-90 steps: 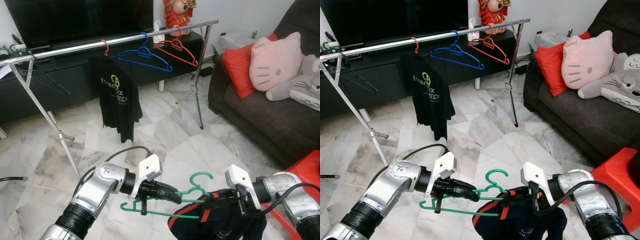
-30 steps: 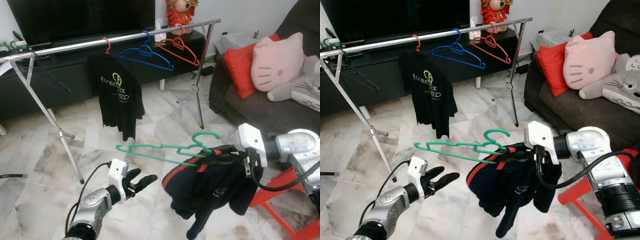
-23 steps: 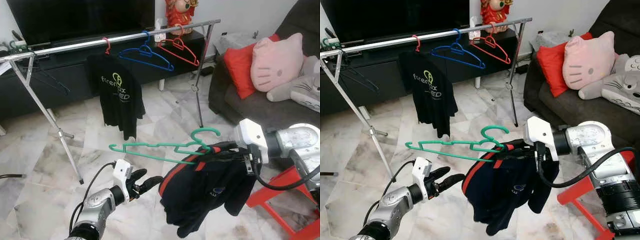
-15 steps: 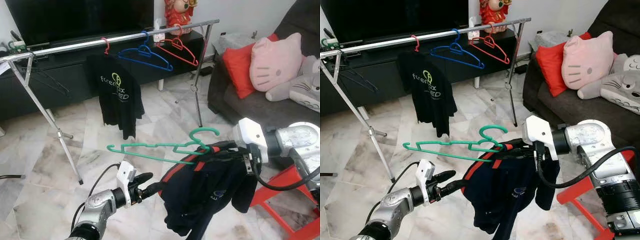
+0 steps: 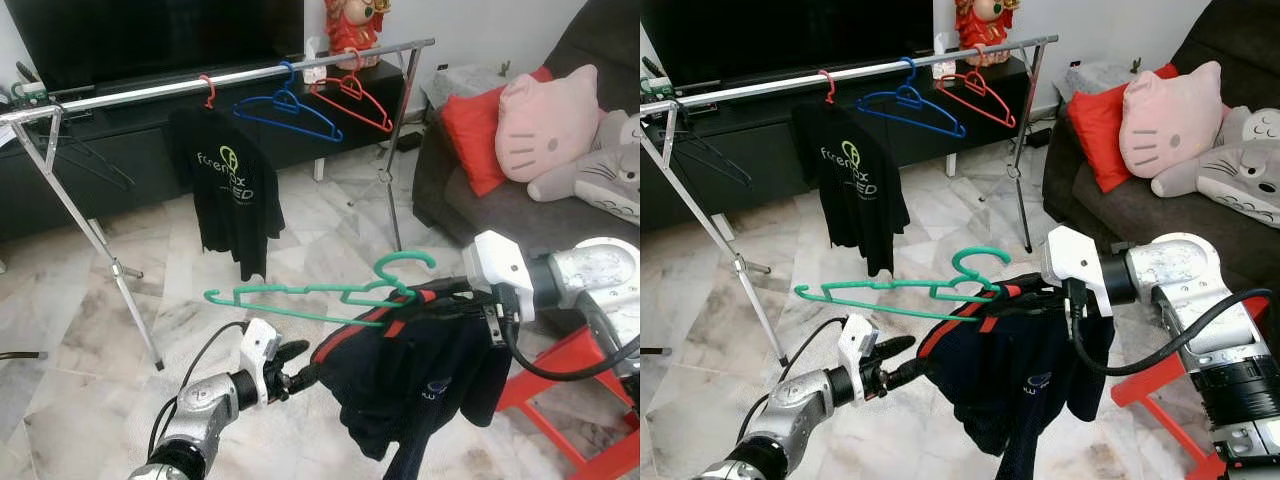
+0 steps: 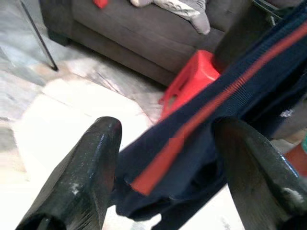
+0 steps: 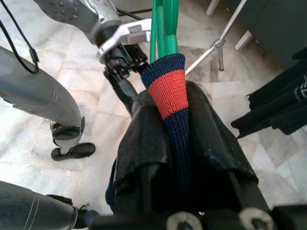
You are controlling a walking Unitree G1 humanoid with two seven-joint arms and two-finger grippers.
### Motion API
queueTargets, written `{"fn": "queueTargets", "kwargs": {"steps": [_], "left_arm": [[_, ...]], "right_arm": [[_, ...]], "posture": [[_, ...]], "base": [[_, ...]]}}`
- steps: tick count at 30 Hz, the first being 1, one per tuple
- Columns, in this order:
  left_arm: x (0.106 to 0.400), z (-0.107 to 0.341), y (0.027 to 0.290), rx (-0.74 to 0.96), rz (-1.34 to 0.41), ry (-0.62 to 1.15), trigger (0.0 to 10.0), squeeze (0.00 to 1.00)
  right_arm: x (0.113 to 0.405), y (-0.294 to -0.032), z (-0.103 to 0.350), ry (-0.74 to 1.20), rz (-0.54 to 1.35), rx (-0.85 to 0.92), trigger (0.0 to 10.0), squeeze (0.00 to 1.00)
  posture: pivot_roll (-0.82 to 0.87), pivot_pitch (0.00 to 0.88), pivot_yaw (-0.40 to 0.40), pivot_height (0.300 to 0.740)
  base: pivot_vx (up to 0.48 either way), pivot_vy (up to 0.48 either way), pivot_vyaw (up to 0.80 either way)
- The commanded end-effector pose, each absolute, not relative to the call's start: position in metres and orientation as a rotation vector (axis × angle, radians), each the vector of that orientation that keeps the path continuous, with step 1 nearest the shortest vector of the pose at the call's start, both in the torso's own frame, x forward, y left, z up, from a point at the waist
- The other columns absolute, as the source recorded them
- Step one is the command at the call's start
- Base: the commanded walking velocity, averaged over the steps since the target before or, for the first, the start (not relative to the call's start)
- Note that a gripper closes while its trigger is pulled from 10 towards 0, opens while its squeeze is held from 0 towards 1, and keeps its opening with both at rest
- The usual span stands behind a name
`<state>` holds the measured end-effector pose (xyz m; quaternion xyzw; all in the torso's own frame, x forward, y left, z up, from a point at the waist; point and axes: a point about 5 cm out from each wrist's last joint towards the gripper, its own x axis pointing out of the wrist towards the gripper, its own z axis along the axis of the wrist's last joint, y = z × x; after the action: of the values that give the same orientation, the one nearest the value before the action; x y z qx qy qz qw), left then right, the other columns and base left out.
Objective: Hang hanger
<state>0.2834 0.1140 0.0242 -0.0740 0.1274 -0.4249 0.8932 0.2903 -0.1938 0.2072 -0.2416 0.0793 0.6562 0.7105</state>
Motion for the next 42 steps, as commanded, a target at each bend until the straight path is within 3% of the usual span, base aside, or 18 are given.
{"fn": "queueTargets", "kwargs": {"steps": [1,10,12,18,20,21,22,23,24,42], "left_arm": [[0.286,0.026,0.115,-0.135,-0.857,0.252,10.0,0.0],[0.285,0.024,0.113,-0.148,-0.888,0.265,10.0,0.0],[0.28,0.02,0.111,-0.177,-0.936,0.297,9.3,0.0],[0.271,0.014,0.109,-0.21,-1.017,0.349,10.0,0.0],[0.272,0.015,0.109,-0.232,-1.009,0.345,9.4,0.0],[0.273,0.015,0.11,-0.233,-1.006,0.342,7.5,0.0],[0.274,0.016,0.11,-0.23,-1.004,0.339,4.5,0.0],[0.274,0.016,0.11,-0.23,-1.004,0.339,4.5,0.0],[0.275,0.016,0.111,-0.231,-1.0,0.338,0.0,0.0],[0.276,0.019,0.111,-0.261,-1.014,0.335,0.0,0.0]], "right_arm": [[0.289,-0.192,0.219,0.141,1.473,-0.571,0.0,0.0],[0.289,-0.192,0.218,0.149,1.472,-0.567,0.0,0.0],[0.29,-0.192,0.218,0.149,1.468,-0.564,0.0,0.0],[0.292,-0.191,0.218,0.15,1.466,-0.559,0.0,0.0],[0.292,-0.19,0.218,0.148,1.467,-0.559,0.0,0.0],[0.292,-0.19,0.218,0.147,1.467,-0.558,0.0,0.0],[0.292,-0.19,0.218,0.147,1.466,-0.559,0.0,0.0],[0.292,-0.19,0.218,0.147,1.466,-0.559,0.0,0.0],[0.293,-0.19,0.218,0.148,1.466,-0.56,0.0,0.0],[0.298,-0.188,0.219,0.135,1.444,-0.558,0.0,0.0]], "posture": [[-0.22,0.0,-0.047,0.74],[-0.22,0.0,-0.052,0.74],[-0.22,0.0,-0.052,0.74],[-0.22,0.0,-0.053,0.74],[-0.22,0.0,-0.053,0.74],[-0.22,0.0,-0.053,0.74],[-0.22,0.0,-0.053,0.74],[-0.22,0.0,-0.053,0.74],[-0.22,0.0,-0.054,0.74],[-0.22,0.0,-0.056,0.74]], "base": [[0.0,0.0,0.0],[0.0,0.0,0.0],[0.0,0.0,0.0],[0.0,0.0,0.0],[0.0,0.0,0.0],[0.0,0.0,0.0],[0.0,0.0,0.0],[0.0,0.0,0.0],[0.0,0.0,0.0],[0.0,0.0,0.0]]}}
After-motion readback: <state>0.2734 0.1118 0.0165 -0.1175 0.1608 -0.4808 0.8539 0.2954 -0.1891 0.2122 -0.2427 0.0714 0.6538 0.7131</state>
